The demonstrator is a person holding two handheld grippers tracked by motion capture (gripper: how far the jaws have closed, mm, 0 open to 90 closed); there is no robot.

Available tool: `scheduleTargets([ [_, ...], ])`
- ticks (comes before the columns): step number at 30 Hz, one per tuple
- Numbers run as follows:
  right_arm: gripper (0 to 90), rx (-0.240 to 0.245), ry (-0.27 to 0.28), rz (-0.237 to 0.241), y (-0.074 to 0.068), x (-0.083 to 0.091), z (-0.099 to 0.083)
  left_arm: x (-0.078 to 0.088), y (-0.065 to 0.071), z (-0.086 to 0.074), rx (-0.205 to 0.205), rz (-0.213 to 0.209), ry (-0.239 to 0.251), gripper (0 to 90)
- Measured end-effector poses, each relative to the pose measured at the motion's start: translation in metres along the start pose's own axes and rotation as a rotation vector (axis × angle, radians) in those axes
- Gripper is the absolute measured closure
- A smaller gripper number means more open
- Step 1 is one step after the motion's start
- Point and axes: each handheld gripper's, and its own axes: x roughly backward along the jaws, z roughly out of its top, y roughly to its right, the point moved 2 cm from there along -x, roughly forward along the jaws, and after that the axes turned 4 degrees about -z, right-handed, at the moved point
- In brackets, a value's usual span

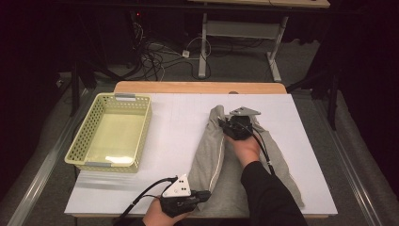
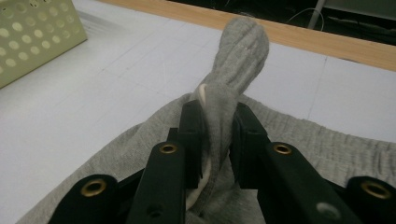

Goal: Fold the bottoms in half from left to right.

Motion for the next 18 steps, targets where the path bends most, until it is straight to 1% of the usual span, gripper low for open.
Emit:
scheduleTargets([
  [1, 76.6, -0.008, 0.001, -0.001, 0.001, 0.001, 0.000, -0.001, 0.000, 0.001, 0.002, -0.001, 0.001, 84.2],
  [4, 76.6, 0.000, 0.008, -0.005, 0.004, 0.004, 0.002, -0.003, 0.000, 0.003, 0.003, -0.004, 0.007, 84.2],
  [7, 76.6, -0.002, 0.013, -0.007, 0.007, 0.006, 0.003, -0.005, 0.001, 0.005, -0.001, -0.005, 0.005, 84.2],
  [14, 76.7, -0.031, 0.012, -0.010, 0.011, 0.006, -0.002, -0.010, 0.001, 0.005, 0.005, -0.001, -0.003, 84.2],
  [18, 76.7, -0.022, 0.015, -0.015, 0.011, 0.010, -0.003, -0.012, 0.004, 0.006, -0.004, -0.003, -0.008, 84.1],
])
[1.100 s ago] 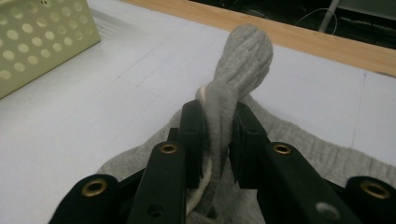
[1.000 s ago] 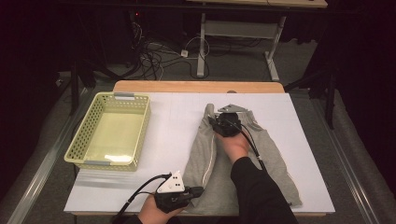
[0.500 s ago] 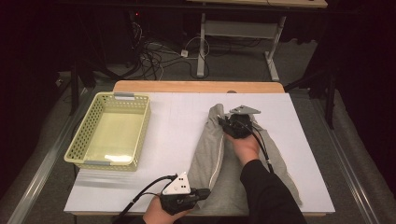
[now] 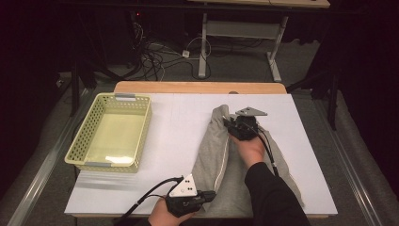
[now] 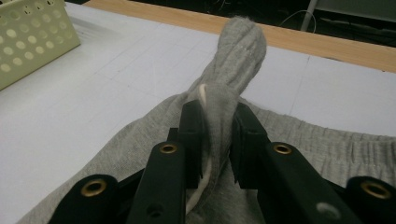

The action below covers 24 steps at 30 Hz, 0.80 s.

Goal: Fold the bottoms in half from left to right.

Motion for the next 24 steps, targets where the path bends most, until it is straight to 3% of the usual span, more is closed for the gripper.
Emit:
scheduleTargets([
  [24, 76.6, 0.006, 0.012, -0.025, 0.017, 0.008, 0.003, -0.011, 0.001, 0.015, -0.014, -0.016, 0.022, 84.1],
])
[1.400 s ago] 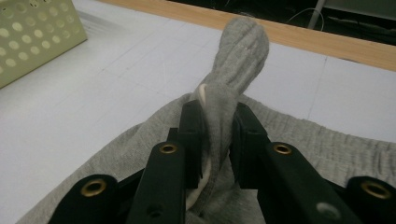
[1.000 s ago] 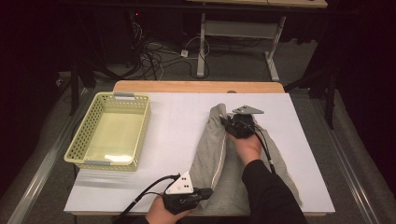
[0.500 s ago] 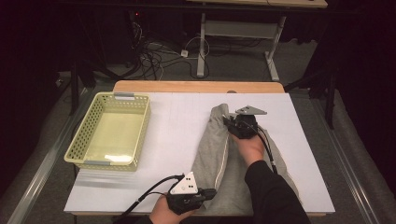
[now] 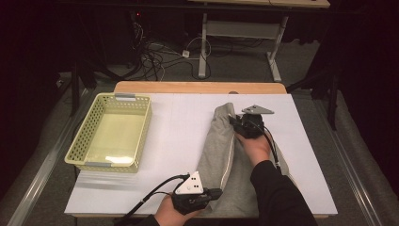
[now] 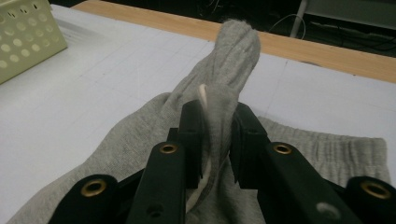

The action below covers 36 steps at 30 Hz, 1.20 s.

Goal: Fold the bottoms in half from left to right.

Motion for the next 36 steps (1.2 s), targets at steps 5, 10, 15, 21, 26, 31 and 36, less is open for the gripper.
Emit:
scheduleTargets([
  [5, 76.6, -0.001, 0.005, -0.010, 0.007, 0.005, 0.002, -0.004, 0.002, 0.005, -0.006, -0.008, 0.008, 84.1],
  [10, 76.6, -0.005, 0.008, -0.021, 0.014, 0.011, 0.001, -0.011, 0.005, 0.008, -0.019, -0.012, 0.003, 84.1],
  [15, 76.6, -0.016, -0.004, -0.028, 0.021, 0.013, -0.008, -0.017, 0.006, 0.006, -0.020, -0.016, -0.013, 84.1],
  [21, 76.0, -0.039, -0.027, -0.029, 0.028, 0.010, -0.023, -0.020, 0.007, 0.005, -0.021, -0.025, -0.023, 84.1],
  [26, 75.7, -0.045, -0.060, -0.023, 0.026, 0.005, -0.038, -0.022, 0.009, -0.001, -0.021, -0.032, -0.039, 84.1],
  [31, 77.6, -0.051, -0.067, -0.027, 0.026, 0.003, -0.046, -0.022, 0.009, -0.001, -0.015, -0.034, -0.037, 84.1],
  [36, 78.9, -0.047, -0.031, -0.035, 0.033, 0.009, -0.035, -0.020, 0.009, 0.012, -0.037, -0.025, -0.018, 84.1],
])
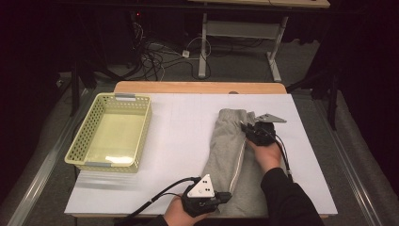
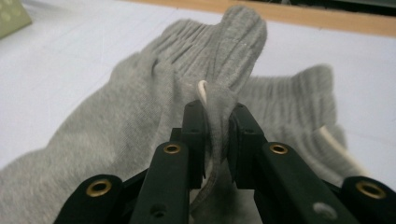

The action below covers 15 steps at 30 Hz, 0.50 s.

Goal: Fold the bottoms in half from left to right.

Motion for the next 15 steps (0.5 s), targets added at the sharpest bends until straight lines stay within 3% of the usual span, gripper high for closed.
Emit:
scheduleTargets([
  [8, 78.9, 0.014, 0.050, -0.033, 0.015, 0.017, 0.029, -0.011, 0.001, 0.032, -0.044, -0.007, 0.033, 84.1],
  [15, 78.9, 0.011, 0.025, -0.071, 0.034, 0.018, 0.024, -0.037, 0.001, 0.040, -0.046, -0.032, 0.024, 84.1],
])
